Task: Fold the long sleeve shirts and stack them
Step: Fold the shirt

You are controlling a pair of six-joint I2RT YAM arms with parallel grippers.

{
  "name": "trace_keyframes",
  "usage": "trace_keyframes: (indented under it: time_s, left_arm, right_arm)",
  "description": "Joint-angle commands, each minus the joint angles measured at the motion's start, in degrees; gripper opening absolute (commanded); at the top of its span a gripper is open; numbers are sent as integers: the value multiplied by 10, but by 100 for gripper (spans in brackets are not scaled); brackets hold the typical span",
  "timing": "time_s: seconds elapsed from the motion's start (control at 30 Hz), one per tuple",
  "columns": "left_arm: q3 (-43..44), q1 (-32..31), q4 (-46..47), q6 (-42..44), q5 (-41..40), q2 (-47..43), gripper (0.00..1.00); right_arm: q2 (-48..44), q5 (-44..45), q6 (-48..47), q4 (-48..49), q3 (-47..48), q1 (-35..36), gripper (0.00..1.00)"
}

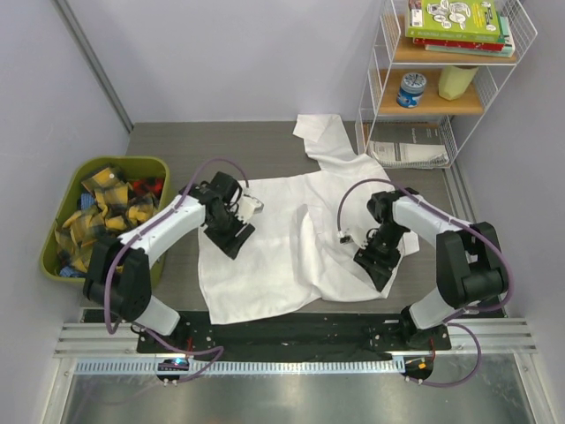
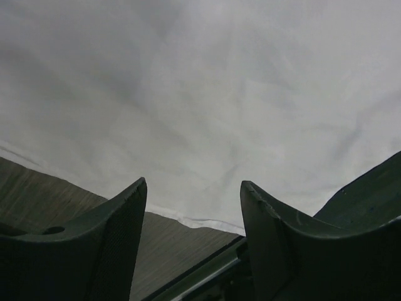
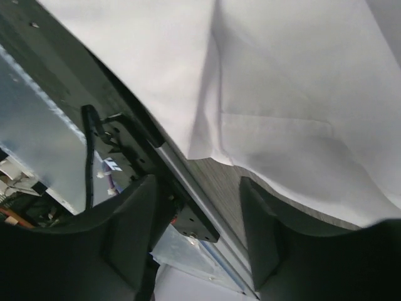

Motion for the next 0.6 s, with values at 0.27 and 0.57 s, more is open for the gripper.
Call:
trace_keyframes:
  time_s: [0.27, 0.57]
  left_arm:
    - [-10, 18, 27, 84, -53, 94, 54]
    - [-28, 60, 48, 109, -64, 122, 52]
  right_arm:
    - [11, 113, 72, 142, -17, 14, 28]
    - [9, 262, -34, 160, -152, 33, 26]
